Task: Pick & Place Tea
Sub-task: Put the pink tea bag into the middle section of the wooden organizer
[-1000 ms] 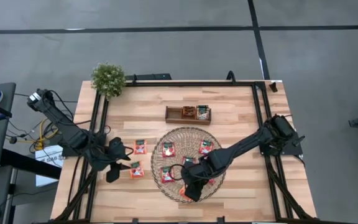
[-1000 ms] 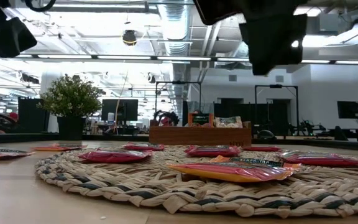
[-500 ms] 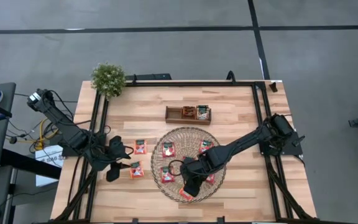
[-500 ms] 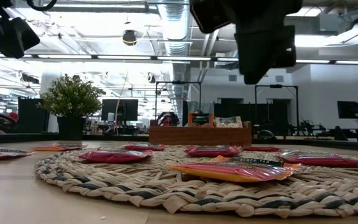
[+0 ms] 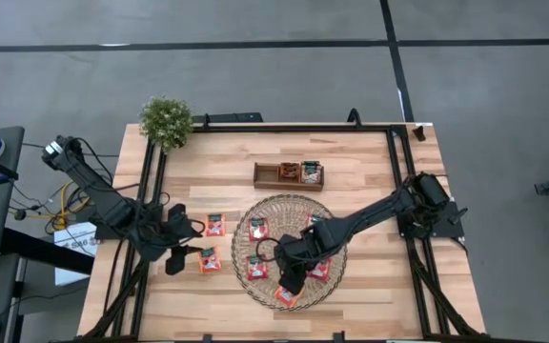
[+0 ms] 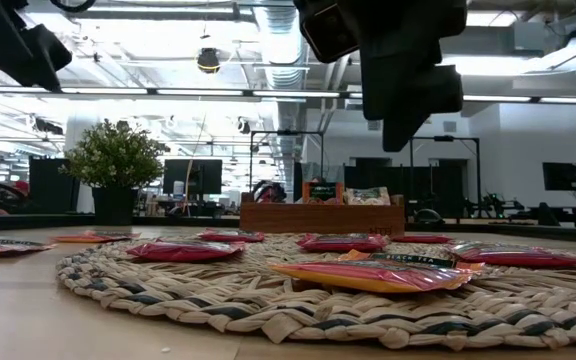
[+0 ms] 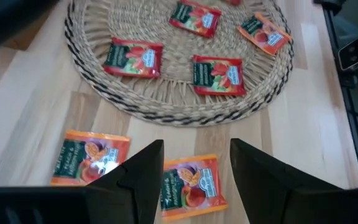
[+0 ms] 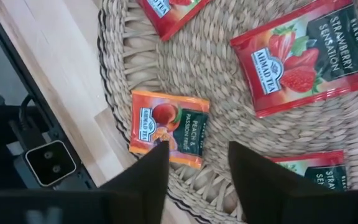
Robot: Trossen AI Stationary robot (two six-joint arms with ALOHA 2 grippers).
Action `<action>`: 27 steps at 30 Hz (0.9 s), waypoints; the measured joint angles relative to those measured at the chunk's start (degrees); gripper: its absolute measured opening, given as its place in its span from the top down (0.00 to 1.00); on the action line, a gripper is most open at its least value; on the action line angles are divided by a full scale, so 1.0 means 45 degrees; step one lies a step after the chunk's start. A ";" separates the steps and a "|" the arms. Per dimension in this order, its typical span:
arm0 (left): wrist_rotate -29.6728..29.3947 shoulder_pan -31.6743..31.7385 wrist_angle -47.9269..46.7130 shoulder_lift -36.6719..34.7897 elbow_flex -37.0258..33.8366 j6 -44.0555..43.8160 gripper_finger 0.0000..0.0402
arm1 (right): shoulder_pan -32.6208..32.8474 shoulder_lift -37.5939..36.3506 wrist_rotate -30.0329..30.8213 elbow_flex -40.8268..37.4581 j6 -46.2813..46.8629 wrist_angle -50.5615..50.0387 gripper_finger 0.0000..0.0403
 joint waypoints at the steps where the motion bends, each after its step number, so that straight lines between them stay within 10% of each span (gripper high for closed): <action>1: -0.0192 -0.0051 -0.0005 -0.0063 -0.0001 0.0024 0.56 | 0.0011 0.0000 0.0035 0.0000 0.0019 -0.0022 0.56; 8: -0.0958 -0.0711 0.1123 -0.2046 -0.1585 -0.0365 0.56 | 0.0253 0.0000 0.0626 0.0000 0.0776 -0.0100 0.45; 27: -0.1244 -0.0935 0.1600 -0.6178 -0.3600 0.0081 0.56 | 0.0607 0.0000 0.0574 -0.0248 0.1889 0.0446 0.53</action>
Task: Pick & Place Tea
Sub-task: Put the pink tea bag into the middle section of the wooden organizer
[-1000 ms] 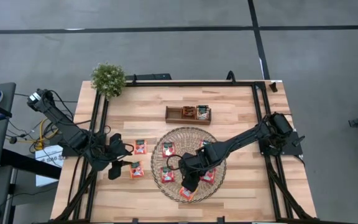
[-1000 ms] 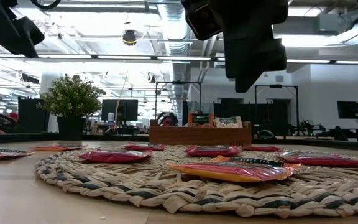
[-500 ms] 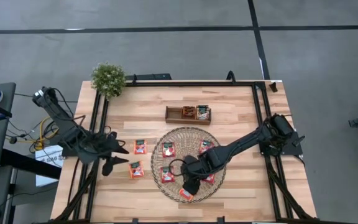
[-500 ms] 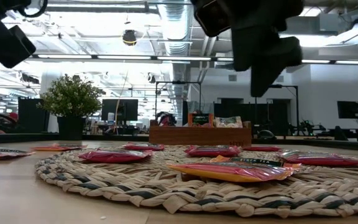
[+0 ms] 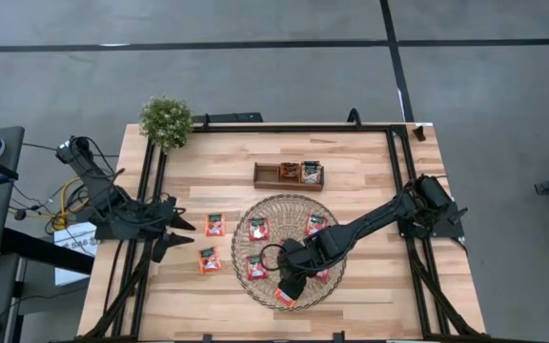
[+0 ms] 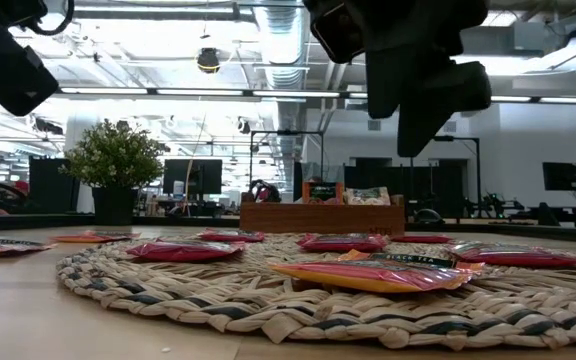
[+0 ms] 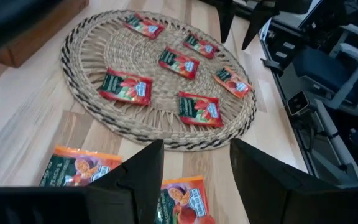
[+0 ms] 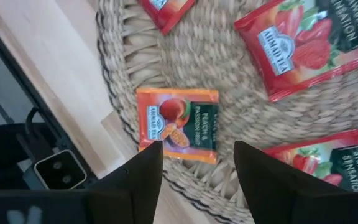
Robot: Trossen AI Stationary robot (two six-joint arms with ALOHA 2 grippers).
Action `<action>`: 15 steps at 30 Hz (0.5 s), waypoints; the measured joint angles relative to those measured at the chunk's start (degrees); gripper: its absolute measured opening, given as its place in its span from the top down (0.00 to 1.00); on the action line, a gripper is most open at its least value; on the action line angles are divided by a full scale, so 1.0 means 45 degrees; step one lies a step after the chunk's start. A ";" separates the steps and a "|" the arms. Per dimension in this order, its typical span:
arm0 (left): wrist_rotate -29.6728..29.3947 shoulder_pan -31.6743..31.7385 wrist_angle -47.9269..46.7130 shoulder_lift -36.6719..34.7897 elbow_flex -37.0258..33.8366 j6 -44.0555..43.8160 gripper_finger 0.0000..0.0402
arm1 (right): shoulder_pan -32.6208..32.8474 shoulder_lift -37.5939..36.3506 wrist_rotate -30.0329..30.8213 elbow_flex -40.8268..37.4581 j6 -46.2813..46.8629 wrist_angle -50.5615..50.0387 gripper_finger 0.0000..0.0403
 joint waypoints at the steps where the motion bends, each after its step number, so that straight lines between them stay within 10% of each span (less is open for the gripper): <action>1: 0.0019 0.0000 -0.0053 0.0000 -0.0014 -0.0023 0.56 | -0.0003 0.0000 0.0001 0.0000 0.0001 -0.0025 0.53; 15: 0.0052 0.0000 -0.0381 0.0024 -0.0018 -0.0076 0.56 | -0.0042 0.0003 -0.0041 0.0002 0.0238 -0.0037 0.55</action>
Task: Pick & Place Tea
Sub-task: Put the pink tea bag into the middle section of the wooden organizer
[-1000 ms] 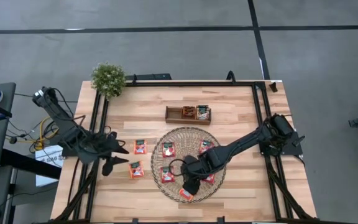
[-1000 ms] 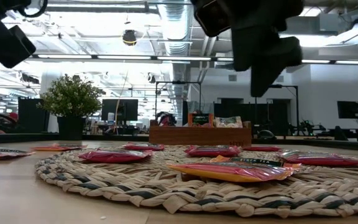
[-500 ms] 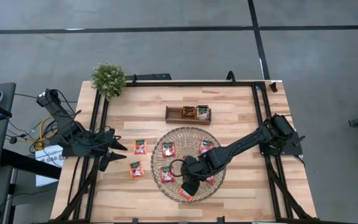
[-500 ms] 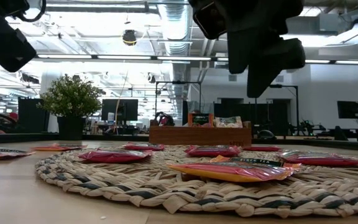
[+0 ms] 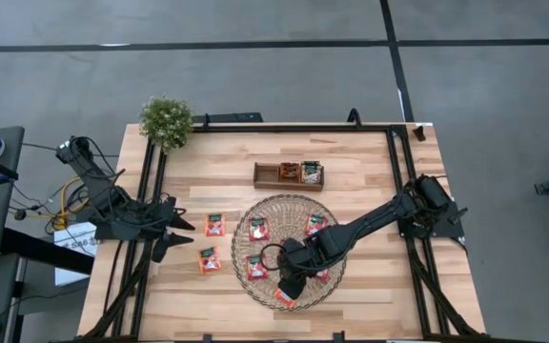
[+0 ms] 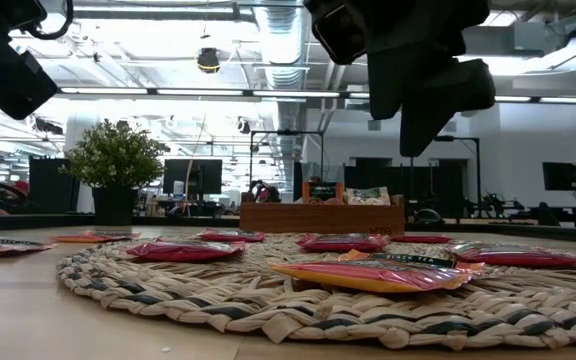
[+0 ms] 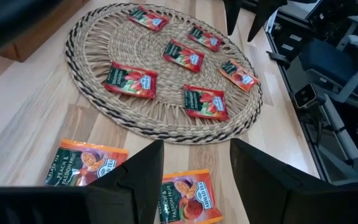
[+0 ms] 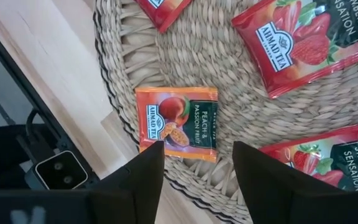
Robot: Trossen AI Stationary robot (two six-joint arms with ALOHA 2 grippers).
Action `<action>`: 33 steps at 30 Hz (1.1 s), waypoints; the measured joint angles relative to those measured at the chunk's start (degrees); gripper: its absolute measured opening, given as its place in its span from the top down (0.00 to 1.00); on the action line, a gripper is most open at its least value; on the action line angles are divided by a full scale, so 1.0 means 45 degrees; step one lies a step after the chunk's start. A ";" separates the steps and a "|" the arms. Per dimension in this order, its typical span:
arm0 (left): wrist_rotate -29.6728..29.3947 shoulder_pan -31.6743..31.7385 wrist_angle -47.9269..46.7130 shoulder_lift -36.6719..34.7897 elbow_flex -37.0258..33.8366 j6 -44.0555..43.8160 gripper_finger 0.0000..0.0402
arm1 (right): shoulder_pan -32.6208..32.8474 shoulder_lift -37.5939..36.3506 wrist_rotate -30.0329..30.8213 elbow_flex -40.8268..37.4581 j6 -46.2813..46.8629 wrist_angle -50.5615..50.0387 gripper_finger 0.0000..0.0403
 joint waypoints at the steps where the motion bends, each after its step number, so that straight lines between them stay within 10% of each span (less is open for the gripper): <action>1: 0.0000 0.0000 -0.0006 0.0000 0.0000 0.0000 0.56 | 0.0000 0.0138 -0.0015 0.0021 0.0004 0.0035 0.56; 13: 0.0000 0.0000 -0.0136 0.0002 -0.0010 -0.0109 0.56 | -0.0093 0.2260 -0.3127 -0.0002 0.0295 0.1734 0.55; 33: 0.0063 0.0005 -0.0151 0.0005 -0.0010 -0.0111 0.56 | -0.0174 0.1828 -0.2675 0.0168 0.0411 0.1880 0.61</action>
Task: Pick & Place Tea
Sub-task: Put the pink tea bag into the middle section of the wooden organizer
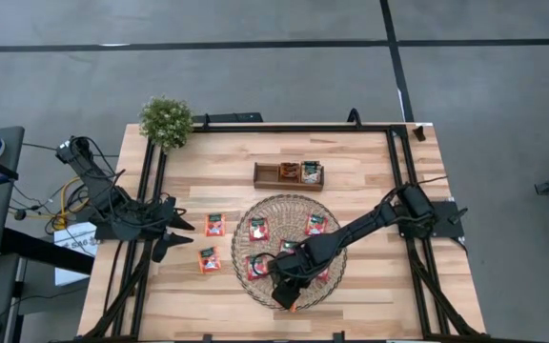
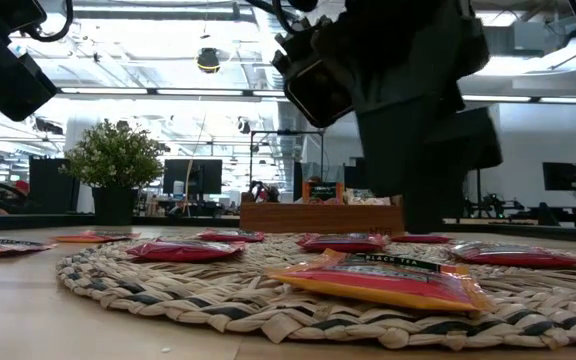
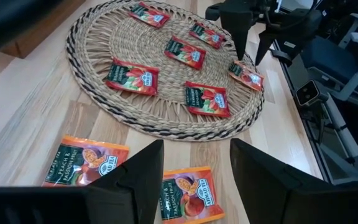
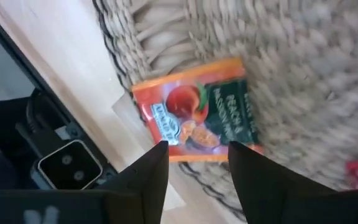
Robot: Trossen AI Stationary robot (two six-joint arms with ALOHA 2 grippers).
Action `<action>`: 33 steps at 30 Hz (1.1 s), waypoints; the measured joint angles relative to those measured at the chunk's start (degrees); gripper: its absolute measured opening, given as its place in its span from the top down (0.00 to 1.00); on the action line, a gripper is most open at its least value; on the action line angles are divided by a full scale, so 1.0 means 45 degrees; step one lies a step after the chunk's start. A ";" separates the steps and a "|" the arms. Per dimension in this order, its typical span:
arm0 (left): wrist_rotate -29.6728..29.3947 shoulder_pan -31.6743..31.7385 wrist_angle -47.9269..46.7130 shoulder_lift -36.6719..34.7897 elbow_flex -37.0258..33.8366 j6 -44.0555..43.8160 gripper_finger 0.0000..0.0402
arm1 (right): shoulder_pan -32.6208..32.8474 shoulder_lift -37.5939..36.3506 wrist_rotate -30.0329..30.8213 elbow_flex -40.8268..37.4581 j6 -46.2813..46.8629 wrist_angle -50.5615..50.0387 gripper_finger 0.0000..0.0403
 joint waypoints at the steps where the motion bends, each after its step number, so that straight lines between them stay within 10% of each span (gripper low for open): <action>1: -0.0004 -0.0005 0.0005 -0.0005 0.0000 0.0000 0.56 | -0.0052 0.0000 0.0160 0.0000 -0.0081 0.0010 0.62; 33: 0.0311 -0.0005 -0.0010 0.0000 0.0000 -0.0224 0.56 | -0.0142 0.0253 0.1199 -0.0010 -0.1427 -0.0970 0.71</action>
